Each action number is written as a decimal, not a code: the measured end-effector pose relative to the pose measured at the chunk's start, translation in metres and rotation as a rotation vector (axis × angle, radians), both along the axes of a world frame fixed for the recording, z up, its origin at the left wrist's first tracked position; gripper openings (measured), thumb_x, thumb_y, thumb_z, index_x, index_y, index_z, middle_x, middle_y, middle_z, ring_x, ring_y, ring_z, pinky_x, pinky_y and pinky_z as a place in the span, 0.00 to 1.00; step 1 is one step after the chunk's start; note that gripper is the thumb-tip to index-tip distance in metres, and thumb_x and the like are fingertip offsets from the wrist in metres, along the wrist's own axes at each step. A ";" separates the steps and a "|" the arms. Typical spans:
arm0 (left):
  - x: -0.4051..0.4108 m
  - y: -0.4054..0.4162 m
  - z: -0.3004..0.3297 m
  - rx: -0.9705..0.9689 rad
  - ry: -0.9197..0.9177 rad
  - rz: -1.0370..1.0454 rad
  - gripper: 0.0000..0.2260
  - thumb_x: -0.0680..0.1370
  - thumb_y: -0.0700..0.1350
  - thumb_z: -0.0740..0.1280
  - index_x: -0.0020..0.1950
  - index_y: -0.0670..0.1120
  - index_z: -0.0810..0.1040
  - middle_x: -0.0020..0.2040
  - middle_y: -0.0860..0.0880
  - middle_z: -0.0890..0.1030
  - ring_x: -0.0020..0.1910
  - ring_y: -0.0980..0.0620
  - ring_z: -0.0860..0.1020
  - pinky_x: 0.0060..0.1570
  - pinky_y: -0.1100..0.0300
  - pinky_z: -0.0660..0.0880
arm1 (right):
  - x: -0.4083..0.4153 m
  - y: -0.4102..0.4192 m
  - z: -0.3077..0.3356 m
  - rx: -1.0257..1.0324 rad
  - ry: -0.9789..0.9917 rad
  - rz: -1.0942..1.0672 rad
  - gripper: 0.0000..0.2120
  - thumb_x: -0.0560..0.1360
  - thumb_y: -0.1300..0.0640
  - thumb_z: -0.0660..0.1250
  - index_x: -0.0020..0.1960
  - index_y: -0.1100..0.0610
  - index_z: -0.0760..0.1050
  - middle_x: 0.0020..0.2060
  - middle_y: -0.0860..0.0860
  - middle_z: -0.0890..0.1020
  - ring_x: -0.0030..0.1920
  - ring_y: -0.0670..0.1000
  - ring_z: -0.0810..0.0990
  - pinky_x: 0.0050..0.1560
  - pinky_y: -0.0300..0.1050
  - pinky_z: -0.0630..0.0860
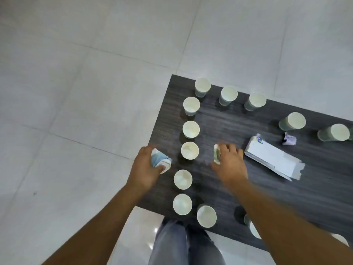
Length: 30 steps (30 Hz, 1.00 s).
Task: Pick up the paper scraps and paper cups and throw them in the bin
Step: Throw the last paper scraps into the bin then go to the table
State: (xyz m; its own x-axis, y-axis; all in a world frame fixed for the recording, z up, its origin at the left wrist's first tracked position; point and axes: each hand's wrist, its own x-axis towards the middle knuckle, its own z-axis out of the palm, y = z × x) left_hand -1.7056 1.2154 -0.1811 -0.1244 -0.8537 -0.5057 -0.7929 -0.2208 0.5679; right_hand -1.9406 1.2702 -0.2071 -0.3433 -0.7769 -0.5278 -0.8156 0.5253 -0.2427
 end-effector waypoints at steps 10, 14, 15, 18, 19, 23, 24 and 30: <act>0.064 0.049 0.135 -0.100 0.097 0.107 0.30 0.73 0.45 0.73 0.71 0.44 0.65 0.69 0.44 0.68 0.67 0.45 0.70 0.59 0.62 0.66 | 0.104 0.015 0.150 -0.148 -0.084 0.197 0.31 0.74 0.54 0.69 0.73 0.54 0.62 0.65 0.55 0.68 0.65 0.60 0.63 0.59 0.55 0.70; 0.114 0.051 0.152 -0.085 0.105 0.143 0.29 0.73 0.47 0.72 0.71 0.46 0.63 0.70 0.46 0.67 0.67 0.47 0.70 0.58 0.65 0.65 | 0.171 0.006 0.167 -0.163 -0.108 0.313 0.32 0.74 0.51 0.70 0.73 0.53 0.62 0.67 0.54 0.68 0.67 0.59 0.63 0.66 0.52 0.64; 0.129 0.047 0.154 -0.084 0.103 0.149 0.29 0.73 0.47 0.72 0.71 0.47 0.63 0.70 0.47 0.67 0.66 0.47 0.70 0.57 0.66 0.64 | 0.189 0.001 0.169 -0.154 -0.107 0.334 0.32 0.74 0.51 0.70 0.74 0.53 0.62 0.68 0.54 0.68 0.67 0.58 0.63 0.67 0.51 0.63; 0.183 0.026 0.159 -0.084 0.093 0.129 0.30 0.73 0.47 0.72 0.71 0.47 0.64 0.69 0.47 0.68 0.65 0.48 0.71 0.56 0.67 0.63 | 0.243 -0.023 0.170 -0.119 -0.102 0.341 0.32 0.74 0.50 0.69 0.74 0.52 0.60 0.68 0.53 0.68 0.67 0.58 0.64 0.66 0.51 0.66; 0.203 0.016 0.161 -0.086 0.098 0.114 0.29 0.73 0.46 0.72 0.71 0.47 0.64 0.69 0.47 0.68 0.65 0.49 0.71 0.56 0.67 0.63 | 0.262 -0.034 0.170 -0.116 -0.108 0.338 0.32 0.74 0.51 0.68 0.74 0.51 0.60 0.68 0.53 0.68 0.67 0.58 0.64 0.66 0.51 0.66; 0.282 -0.032 0.176 -0.081 0.086 0.041 0.27 0.73 0.44 0.72 0.69 0.45 0.66 0.66 0.46 0.70 0.62 0.50 0.71 0.56 0.68 0.63 | 0.339 -0.085 0.178 -0.117 -0.156 0.275 0.31 0.74 0.53 0.68 0.73 0.53 0.60 0.67 0.55 0.68 0.66 0.58 0.63 0.62 0.52 0.69; 0.300 -0.044 0.181 -0.074 0.076 0.029 0.26 0.73 0.44 0.72 0.68 0.45 0.67 0.64 0.46 0.70 0.61 0.49 0.72 0.55 0.68 0.63 | 0.357 -0.097 0.181 -0.116 -0.158 0.276 0.31 0.74 0.53 0.68 0.73 0.53 0.61 0.67 0.55 0.68 0.65 0.58 0.64 0.62 0.52 0.70; 0.360 -0.128 0.197 -0.105 -0.006 -0.068 0.24 0.74 0.42 0.71 0.68 0.45 0.67 0.65 0.47 0.69 0.61 0.48 0.73 0.57 0.65 0.66 | 0.424 -0.170 0.191 -0.183 -0.177 0.269 0.31 0.74 0.51 0.68 0.73 0.51 0.60 0.67 0.52 0.68 0.65 0.56 0.65 0.61 0.51 0.71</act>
State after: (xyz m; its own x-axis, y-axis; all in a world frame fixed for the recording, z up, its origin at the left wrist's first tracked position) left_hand -1.3452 1.0872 0.0157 -0.1810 -0.8918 -0.4146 -0.8077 -0.1058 0.5800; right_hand -1.5164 1.1003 -0.0161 -0.0297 -0.9141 -0.4044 -0.8558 0.2323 -0.4622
